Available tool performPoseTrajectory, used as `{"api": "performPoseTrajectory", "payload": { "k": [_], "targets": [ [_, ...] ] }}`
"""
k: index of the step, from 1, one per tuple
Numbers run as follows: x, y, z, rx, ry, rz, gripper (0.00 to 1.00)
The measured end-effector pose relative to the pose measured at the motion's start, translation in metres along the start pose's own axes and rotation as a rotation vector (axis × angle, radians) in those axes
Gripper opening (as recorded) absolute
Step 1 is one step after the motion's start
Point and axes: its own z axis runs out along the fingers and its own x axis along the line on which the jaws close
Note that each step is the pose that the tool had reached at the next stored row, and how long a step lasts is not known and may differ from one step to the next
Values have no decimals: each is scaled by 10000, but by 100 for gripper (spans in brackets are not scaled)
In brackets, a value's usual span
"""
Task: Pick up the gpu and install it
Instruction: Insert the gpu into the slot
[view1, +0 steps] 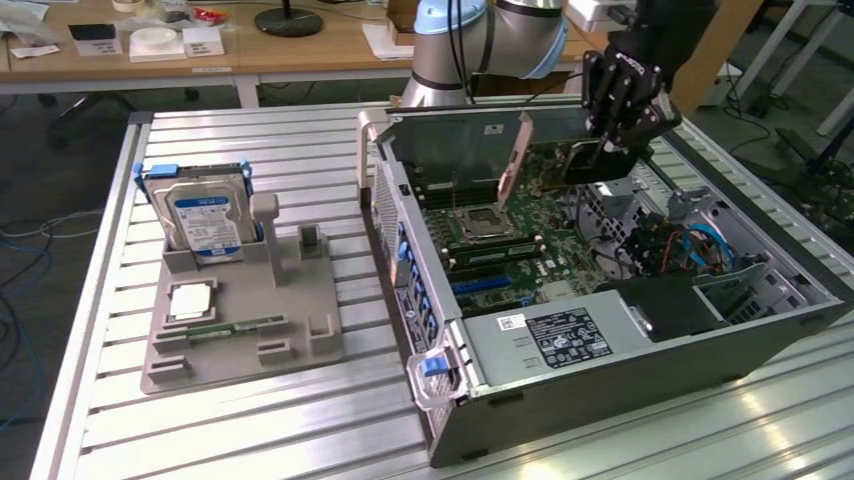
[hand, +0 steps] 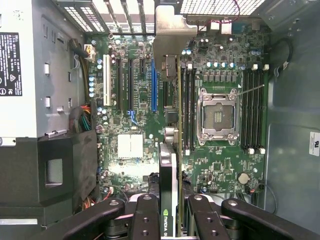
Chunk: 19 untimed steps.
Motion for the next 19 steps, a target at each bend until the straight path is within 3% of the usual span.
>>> {"api": "performPoseTrajectory", "payload": {
  "k": [19],
  "targets": [
    [6, 5, 46, 2, 0, -2, 27]
  ]
}}
